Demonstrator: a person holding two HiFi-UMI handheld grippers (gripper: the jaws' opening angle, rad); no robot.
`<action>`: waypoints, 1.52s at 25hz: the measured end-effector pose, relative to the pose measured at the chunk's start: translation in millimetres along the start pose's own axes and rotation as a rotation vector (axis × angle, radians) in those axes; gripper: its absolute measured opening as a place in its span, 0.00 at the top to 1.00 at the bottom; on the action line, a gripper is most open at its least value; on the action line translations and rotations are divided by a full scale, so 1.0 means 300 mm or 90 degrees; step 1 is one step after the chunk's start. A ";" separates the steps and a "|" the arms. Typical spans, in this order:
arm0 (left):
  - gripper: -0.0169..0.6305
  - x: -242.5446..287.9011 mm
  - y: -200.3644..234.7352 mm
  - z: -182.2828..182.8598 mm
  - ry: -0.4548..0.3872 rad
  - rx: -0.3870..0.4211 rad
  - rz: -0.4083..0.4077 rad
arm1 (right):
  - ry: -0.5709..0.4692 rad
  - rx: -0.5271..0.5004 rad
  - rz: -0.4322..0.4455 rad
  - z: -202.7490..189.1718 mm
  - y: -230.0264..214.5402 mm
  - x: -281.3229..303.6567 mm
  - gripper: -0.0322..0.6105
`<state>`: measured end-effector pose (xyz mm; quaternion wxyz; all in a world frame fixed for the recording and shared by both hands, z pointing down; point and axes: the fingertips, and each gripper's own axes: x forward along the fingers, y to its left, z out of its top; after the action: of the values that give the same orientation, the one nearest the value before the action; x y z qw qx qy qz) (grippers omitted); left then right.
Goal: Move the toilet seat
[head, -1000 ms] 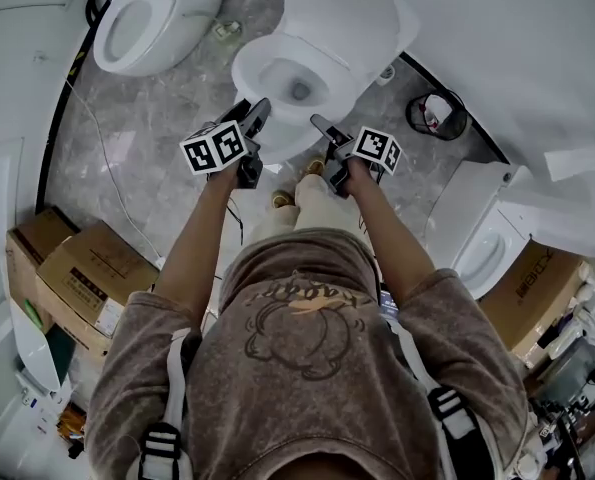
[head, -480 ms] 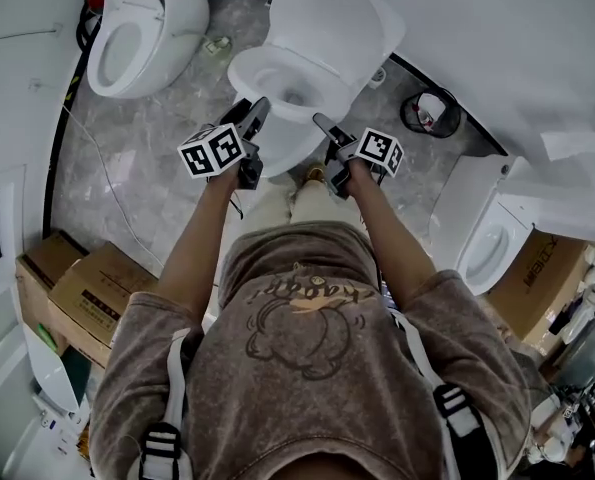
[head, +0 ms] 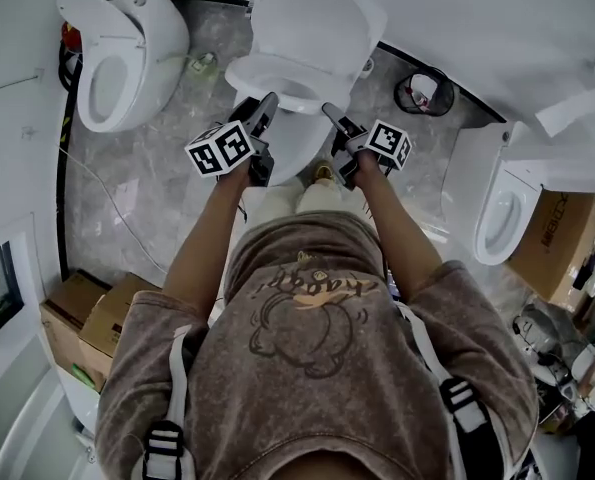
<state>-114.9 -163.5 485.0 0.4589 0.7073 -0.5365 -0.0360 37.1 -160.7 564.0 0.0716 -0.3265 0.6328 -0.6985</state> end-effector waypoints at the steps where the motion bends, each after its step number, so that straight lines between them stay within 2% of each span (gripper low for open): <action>1: 0.65 0.008 -0.004 0.005 0.000 0.003 -0.003 | -0.013 0.001 0.002 0.010 0.003 0.000 0.42; 22: 0.64 0.176 -0.078 0.160 0.014 0.057 -0.075 | -0.179 0.035 0.023 0.194 0.078 0.035 0.44; 38: 0.64 0.332 -0.126 0.266 -0.013 0.050 -0.084 | -0.206 0.064 0.033 0.341 0.107 0.070 0.45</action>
<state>-88.8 -291.0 457.0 0.4219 0.7580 -0.4946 -0.0525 66.7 -263.1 540.4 0.2069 -0.4145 0.5852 -0.6655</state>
